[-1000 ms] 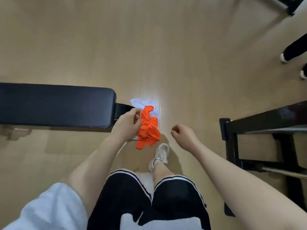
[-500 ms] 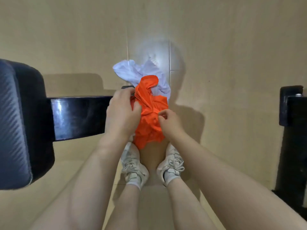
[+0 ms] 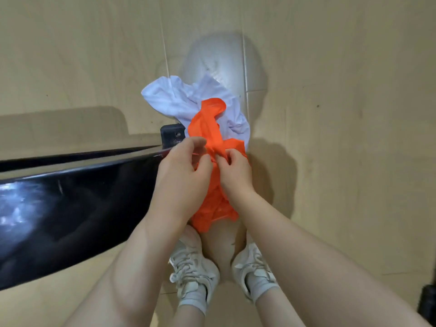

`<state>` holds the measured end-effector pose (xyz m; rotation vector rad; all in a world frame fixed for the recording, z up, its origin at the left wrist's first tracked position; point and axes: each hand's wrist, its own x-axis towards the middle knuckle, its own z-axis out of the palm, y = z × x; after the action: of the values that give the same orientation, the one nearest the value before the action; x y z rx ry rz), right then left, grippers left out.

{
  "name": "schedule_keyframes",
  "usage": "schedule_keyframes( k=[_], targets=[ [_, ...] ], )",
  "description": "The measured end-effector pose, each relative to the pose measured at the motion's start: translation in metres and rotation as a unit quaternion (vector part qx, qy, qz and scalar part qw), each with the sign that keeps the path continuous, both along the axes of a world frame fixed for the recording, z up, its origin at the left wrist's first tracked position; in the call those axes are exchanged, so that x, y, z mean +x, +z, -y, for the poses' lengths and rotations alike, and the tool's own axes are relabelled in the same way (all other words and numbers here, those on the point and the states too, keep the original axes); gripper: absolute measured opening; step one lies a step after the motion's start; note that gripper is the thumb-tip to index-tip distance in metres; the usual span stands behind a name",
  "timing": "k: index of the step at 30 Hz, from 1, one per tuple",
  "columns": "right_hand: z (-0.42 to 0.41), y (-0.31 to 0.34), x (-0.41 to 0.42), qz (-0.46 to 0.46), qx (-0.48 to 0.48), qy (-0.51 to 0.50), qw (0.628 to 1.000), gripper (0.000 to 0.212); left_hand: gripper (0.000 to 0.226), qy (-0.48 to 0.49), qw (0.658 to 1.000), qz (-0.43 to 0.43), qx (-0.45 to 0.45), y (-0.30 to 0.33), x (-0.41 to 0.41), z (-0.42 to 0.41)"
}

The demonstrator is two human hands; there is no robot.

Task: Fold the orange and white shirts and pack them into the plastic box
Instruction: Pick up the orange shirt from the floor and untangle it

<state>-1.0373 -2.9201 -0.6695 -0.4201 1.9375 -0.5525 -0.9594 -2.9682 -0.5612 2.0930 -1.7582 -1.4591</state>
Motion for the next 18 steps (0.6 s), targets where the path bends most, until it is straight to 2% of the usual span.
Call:
schedule_keyframes(
  k=[5, 8, 10, 12, 13, 15, 17, 18],
  targets=[
    [-0.018, 0.125, -0.034, -0.045, -0.092, 0.075, 0.992, 0.028, 0.03, -0.006, 0.999, -0.017, 0.029, 0.079, -0.006, 0.001],
    [-0.018, 0.219, -0.053, -0.047, -0.144, 0.123, 0.981, 0.026, 0.033, -0.014, 0.998, -0.049, 0.037, 0.144, -0.012, 0.002],
    [-0.018, 0.289, -0.063, -0.022, -0.168, 0.153, 0.974, 0.018, 0.042, -0.09, 0.992, -0.091, 0.006, 0.195, -0.014, 0.001],
    [-0.018, 0.362, -0.069, -0.013, -0.193, 0.215, 0.957, 0.028, 0.054, -0.203, 0.97, -0.123, -0.058, 0.246, -0.013, 0.001],
    [-0.019, 0.398, -0.072, -0.012, -0.202, 0.235, 0.951, 0.031, 0.053, -0.258, 0.954, -0.118, -0.093, 0.27, -0.011, 0.003],
    [-0.023, 0.463, -0.078, -0.015, -0.213, 0.251, 0.944, 0.029, 0.036, -0.341, 0.925, -0.102, -0.135, 0.312, -0.003, 0.003],
    [-0.027, 0.517, -0.085, -0.027, -0.226, 0.255, 0.94, 0.021, 0.025, -0.374, 0.914, -0.119, -0.103, 0.359, 0.004, 0.005],
    [-0.029, 0.54, -0.089, -0.04, -0.225, 0.245, 0.942, 0.017, 0.028, -0.362, 0.918, -0.13, -0.095, 0.384, 0.007, 0.006]
  ],
)
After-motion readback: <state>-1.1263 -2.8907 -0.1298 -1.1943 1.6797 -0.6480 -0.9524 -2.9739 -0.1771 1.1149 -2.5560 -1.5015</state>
